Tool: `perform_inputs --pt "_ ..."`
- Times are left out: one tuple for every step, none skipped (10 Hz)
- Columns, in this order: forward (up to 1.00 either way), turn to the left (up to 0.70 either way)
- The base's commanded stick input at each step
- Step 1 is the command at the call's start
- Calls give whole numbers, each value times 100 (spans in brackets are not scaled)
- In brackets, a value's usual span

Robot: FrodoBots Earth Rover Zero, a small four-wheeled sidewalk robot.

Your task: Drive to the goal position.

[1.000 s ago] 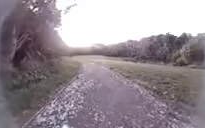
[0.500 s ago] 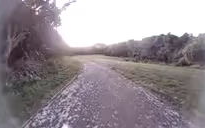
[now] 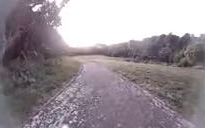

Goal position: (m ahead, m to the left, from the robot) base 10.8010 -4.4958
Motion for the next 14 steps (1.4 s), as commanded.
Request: perform_inputs --pt "50 0" --pt "50 0" --pt "50 0" --pt "50 0" --pt "50 0" --pt "50 0" --pt "50 0" --pt "50 0" --pt "50 0" --pt "50 0" --pt "50 0" --pt "50 0" --pt "50 0" --pt "50 0"
